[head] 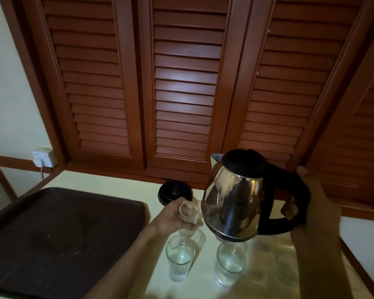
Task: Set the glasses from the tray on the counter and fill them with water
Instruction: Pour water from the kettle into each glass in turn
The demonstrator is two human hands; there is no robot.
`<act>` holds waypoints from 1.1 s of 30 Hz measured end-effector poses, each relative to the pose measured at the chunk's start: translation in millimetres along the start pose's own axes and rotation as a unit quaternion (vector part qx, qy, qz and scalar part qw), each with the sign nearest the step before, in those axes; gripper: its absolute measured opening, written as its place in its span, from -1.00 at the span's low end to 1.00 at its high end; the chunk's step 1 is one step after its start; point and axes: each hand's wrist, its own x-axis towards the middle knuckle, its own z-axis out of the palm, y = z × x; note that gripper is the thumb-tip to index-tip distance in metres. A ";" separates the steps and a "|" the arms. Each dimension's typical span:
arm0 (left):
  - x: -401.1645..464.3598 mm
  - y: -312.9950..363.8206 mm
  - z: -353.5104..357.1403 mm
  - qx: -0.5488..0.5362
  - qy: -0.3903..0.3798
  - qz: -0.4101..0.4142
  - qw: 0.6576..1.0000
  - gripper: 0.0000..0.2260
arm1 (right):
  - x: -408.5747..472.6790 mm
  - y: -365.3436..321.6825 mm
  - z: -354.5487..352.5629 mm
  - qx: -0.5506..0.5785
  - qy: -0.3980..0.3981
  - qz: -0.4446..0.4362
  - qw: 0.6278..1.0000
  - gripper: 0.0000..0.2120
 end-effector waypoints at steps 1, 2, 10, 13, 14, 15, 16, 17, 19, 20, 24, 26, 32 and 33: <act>1.5 -7.2 2.1 -0.046 0.011 0.003 0.999 -0.58 | -0.6 1.1 4.6 0.032 0.015 0.009 0.999 -0.71; 1.8 -11.8 3.5 -0.095 0.013 0.005 0.995 -0.60 | -0.3 -0.6 9.6 0.024 0.019 0.016 0.999 -0.74; -4.3 12.7 -9.7 -0.180 0.123 0.000 0.976 -0.72 | 24.0 -31.2 52.5 -0.139 -0.008 -0.086 0.986 -0.68; -5.1 20.1 -16.2 -0.136 0.107 0.024 0.985 -0.72 | 32.4 -39.7 71.8 -0.246 -0.052 -0.131 0.959 -0.50; -5.4 21.3 -17.4 -0.126 0.097 0.023 0.987 -0.71 | 33.9 -42.5 78.7 -0.281 -0.074 -0.152 0.945 -0.47; -6.4 21.6 -17.7 -0.098 0.080 0.020 0.992 -0.68 | 35.4 -44.6 84.9 -0.315 -0.105 -0.177 0.927 -0.49; -8.6 22.9 -18.5 -0.070 0.066 0.017 0.995 -0.65 | 37.3 -46.3 90.9 -0.352 -0.133 -0.202 0.904 -0.53; -9.9 24.5 -18.6 -0.045 0.059 0.009 0.997 -0.63 | 38.6 -47.5 97.6 -0.389 -0.161 -0.216 0.881 -0.54; -12.2 27.4 -17.2 -0.009 0.060 0.005 0.998 -0.58 | 42.5 -48.7 108.8 -0.446 -0.206 -0.207 0.846 -0.56; -14.2 29.4 -16.9 0.004 0.061 0.008 0.998 -0.56 | 44.6 -48.8 113.6 -0.467 -0.220 -0.199 0.833 -0.55; -20.1 36.0 -14.8 0.023 0.056 0.007 0.998 -0.57 | 43.4 -52.6 130.3 -0.525 -0.271 -0.250 0.767 -0.47; -22.3 38.2 -13.6 0.020 0.057 0.006 0.998 -0.59 | 41.7 -55.6 135.7 -0.562 -0.272 -0.266 0.735 -0.45; -23.8 39.5 -9.0 -0.008 0.054 0.004 0.998 -0.58 | 41.1 -65.2 147.6 -0.608 -0.274 -0.285 0.688 -0.41; -23.3 39.8 -9.0 -0.013 0.052 0.003 0.999 -0.58 | 40.9 -68.0 148.9 -0.613 -0.276 -0.288 0.682 -0.40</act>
